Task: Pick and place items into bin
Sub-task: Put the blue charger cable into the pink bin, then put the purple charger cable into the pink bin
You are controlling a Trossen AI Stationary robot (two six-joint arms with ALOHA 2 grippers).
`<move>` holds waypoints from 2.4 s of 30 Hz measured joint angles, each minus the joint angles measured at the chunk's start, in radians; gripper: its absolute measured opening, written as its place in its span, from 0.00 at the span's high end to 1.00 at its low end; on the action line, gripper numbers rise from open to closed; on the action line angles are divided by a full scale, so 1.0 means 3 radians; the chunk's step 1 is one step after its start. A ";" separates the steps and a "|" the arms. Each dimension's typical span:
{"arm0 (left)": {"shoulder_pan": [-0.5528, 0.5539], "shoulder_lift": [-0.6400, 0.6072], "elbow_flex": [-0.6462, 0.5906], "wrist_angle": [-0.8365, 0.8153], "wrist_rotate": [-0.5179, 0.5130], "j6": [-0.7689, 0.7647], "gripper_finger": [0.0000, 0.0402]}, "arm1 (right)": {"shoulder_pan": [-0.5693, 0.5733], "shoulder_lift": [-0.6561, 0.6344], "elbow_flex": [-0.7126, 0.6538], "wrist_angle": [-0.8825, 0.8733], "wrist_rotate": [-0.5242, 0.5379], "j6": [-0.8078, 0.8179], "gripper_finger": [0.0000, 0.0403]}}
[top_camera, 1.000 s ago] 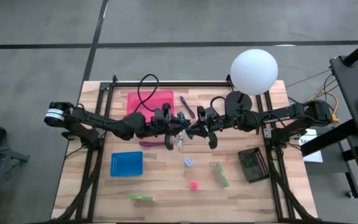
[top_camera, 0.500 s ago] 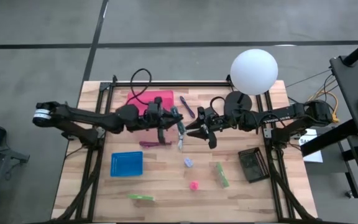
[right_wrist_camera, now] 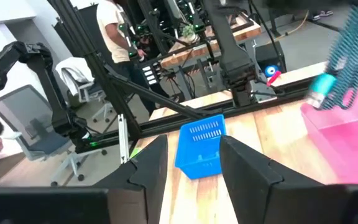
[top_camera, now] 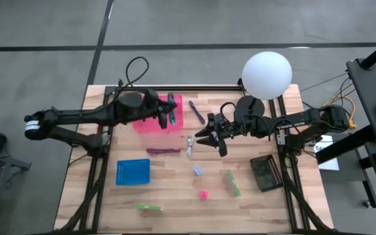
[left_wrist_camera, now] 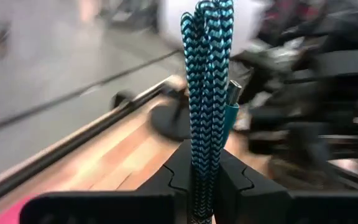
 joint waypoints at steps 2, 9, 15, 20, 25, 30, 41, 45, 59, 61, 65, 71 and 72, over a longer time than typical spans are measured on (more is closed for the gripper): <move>0.0123 0.0022 0.0000 -0.0210 -0.0010 -0.0106 0.96 | 0.0000 0.0000 0.0000 0.0002 0.0001 0.0001 0.67; 0.0517 0.0169 0.0000 -0.0815 -0.0012 -0.0309 0.97 | -0.0001 0.0000 0.0000 0.0000 0.0002 0.0198 0.68; 0.0854 0.0311 0.0000 -0.1278 -0.0103 -0.0683 0.98 | -0.0001 0.0000 -0.0001 0.0002 0.0005 0.0212 0.68; 0.1060 0.0454 0.0000 -0.1609 -0.0108 -0.0922 0.97 | -0.0001 0.0000 -0.0001 0.0002 0.0008 0.0212 0.70; 0.1156 0.0555 0.0000 -0.1975 -0.0288 -0.0808 0.97 | -0.0001 0.0000 -0.0002 0.0003 0.0009 0.0212 0.71; 0.1182 0.0598 0.0001 -0.2067 -0.0435 -0.0854 0.97 | -0.0001 0.0000 -0.0004 0.0003 0.0009 0.0212 0.72; 0.1183 0.0728 0.0000 -0.2364 -0.0614 -0.1057 0.97 | -0.0001 0.0000 -0.0004 0.0002 0.0008 0.0212 0.73; 0.1183 0.0726 0.0000 -0.2363 -0.0618 -0.1053 0.95 | -0.0001 0.0001 -0.0004 0.0002 0.0008 0.0211 0.73; 0.1183 0.0688 0.0000 -0.2359 -0.0624 -0.0762 0.73 | -0.0001 0.0001 -0.0004 0.0002 0.0007 0.0211 0.75; 0.1183 0.0669 0.0000 -0.2348 -0.0624 -0.0693 0.71 | -0.0001 0.0001 -0.0004 0.0002 0.0007 0.0211 0.74; 0.1180 0.0550 0.0005 -0.2285 -0.0625 -0.0692 0.67 | -0.0001 0.0001 -0.0004 0.0002 0.0007 0.0211 0.72; 0.1168 0.0150 0.0001 -0.1584 -0.0622 -0.0404 0.66 | -0.0001 0.0001 -0.0005 0.0001 0.0078 0.0210 0.68; 0.1160 0.0069 0.0001 -0.1435 -0.0618 -0.0324 0.66 | -0.0001 0.0001 -0.0005 0.0002 0.0149 0.0211 0.68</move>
